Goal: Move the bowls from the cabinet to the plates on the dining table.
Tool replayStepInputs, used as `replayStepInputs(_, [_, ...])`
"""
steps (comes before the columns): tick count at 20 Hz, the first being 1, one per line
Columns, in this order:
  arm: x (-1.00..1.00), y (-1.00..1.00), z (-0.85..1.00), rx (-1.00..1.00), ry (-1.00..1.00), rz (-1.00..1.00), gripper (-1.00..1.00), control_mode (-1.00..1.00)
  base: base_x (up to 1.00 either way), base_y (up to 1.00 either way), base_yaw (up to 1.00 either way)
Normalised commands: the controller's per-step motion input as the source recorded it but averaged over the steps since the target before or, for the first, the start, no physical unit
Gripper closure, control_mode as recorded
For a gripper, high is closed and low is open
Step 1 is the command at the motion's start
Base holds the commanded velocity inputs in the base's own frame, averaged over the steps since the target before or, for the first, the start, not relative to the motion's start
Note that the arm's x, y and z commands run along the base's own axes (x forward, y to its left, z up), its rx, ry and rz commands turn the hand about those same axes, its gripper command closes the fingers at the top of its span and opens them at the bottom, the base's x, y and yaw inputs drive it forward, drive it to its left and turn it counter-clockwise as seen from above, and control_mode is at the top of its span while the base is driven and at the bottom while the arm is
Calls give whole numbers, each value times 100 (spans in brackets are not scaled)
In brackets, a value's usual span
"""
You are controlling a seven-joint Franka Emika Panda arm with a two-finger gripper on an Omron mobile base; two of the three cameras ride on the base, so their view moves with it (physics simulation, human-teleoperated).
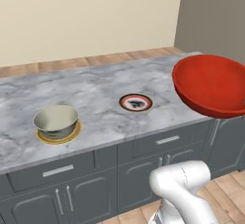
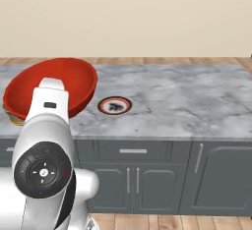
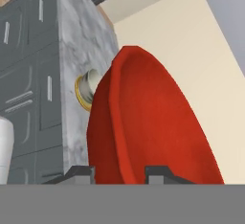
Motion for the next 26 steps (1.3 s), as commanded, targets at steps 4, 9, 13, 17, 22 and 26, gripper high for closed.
replayStepInputs(4, [0,0,0,0,0,0,100,100,12,26,-8])
replayStepInputs(9, [0,0,0,0,0,0,100,100,17,5,-2])
replayStepInputs(13, [0,0,0,0,0,0,100,100,18,2,0])
replayStepInputs(17, [0,0,0,0,0,0,100,100,14,0,0])
replayStepInputs(22, [21,0,-2,0,0,0,100,-100,3,0,0])
replayStepInputs(26, [41,0,-11,0,0,0,100,-100,0,0,0])
